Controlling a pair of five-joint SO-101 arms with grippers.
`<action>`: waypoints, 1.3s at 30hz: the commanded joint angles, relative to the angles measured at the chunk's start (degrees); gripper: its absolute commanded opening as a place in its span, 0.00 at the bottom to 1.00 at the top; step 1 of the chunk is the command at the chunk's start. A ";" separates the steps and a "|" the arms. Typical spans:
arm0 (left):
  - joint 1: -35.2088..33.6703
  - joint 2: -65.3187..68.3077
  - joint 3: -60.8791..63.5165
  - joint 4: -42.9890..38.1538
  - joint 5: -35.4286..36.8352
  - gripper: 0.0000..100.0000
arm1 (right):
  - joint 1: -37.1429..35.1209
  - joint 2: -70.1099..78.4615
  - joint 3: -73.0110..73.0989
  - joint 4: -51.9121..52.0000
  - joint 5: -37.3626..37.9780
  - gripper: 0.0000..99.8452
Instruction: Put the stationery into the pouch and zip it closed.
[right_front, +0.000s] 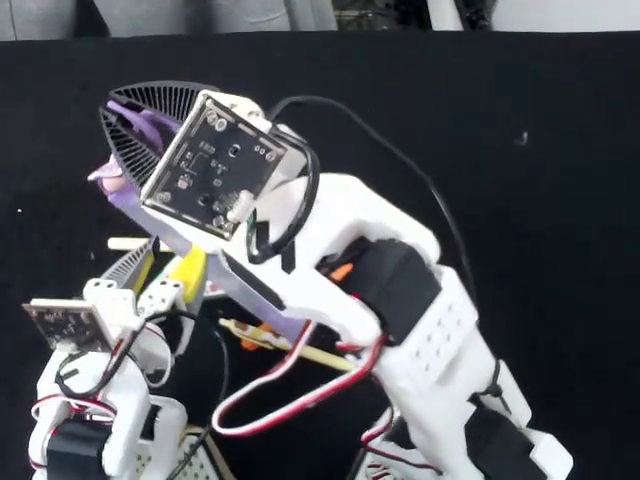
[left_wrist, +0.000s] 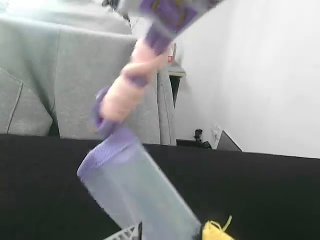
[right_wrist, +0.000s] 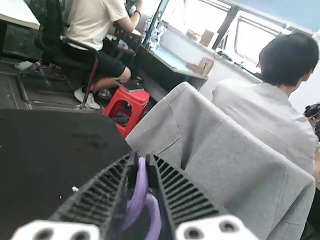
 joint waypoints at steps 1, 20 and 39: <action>-4.62 0.18 2.86 -5.45 -0.18 0.21 | 0.70 -4.97 -2.77 -0.09 0.53 0.01; -7.08 0.18 -9.71 -4.66 6.33 0.21 | 0.79 -7.16 -1.45 2.73 0.53 0.01; -0.66 0.35 3.91 -14.86 9.14 0.21 | 0.70 -7.25 -0.13 3.08 0.53 0.01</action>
